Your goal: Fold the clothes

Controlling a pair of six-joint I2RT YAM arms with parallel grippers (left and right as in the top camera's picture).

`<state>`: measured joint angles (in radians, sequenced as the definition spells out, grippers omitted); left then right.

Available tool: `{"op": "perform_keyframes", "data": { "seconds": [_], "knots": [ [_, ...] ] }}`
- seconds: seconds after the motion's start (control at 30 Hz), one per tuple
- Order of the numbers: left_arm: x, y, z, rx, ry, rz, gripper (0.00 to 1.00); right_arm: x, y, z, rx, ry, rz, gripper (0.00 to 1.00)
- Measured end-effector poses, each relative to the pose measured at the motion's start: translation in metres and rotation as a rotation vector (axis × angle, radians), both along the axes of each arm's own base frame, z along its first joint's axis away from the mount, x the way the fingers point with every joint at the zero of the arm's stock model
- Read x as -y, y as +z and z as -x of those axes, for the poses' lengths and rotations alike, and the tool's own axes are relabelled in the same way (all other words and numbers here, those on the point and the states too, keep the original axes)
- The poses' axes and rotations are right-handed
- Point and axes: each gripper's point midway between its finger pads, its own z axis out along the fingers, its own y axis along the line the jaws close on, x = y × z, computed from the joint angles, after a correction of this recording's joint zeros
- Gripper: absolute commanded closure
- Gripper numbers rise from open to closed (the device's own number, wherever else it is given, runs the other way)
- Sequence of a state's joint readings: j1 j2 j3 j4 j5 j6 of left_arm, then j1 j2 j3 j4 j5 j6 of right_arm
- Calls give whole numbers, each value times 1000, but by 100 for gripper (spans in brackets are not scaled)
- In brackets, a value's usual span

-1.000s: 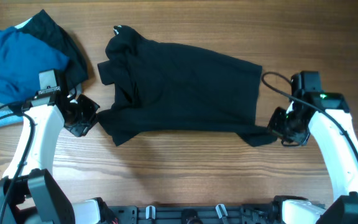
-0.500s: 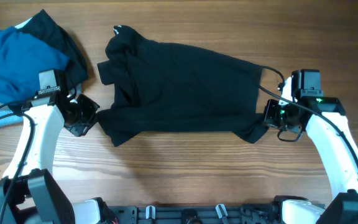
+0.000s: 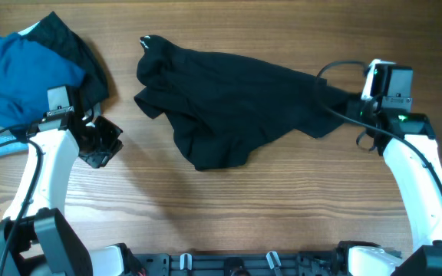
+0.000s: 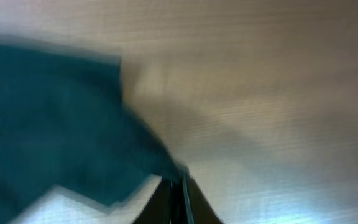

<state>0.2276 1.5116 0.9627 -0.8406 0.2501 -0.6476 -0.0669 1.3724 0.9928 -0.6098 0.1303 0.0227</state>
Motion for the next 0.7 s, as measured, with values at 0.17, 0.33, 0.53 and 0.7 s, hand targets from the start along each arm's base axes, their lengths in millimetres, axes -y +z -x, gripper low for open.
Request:
{"op": "perform_keyframes", "data": {
  "seconds": [0.17, 0.33, 0.53, 0.7],
  "knots": [
    [-1, 0, -1, 1, 1, -7, 94, -12, -26, 40, -188, 41, -55, 85],
    [0, -1, 6, -26, 1, 1, 85, -13, -40, 60, -259, -3, -79, 90],
    [27, 0, 6, -23, -84, 39, 49, -7, -42, 65, -268, -106, -85, 85],
    [76, -9, -6, 4, -249, 46, 48, -14, -44, 72, -294, -113, -133, 66]
  ]
}}
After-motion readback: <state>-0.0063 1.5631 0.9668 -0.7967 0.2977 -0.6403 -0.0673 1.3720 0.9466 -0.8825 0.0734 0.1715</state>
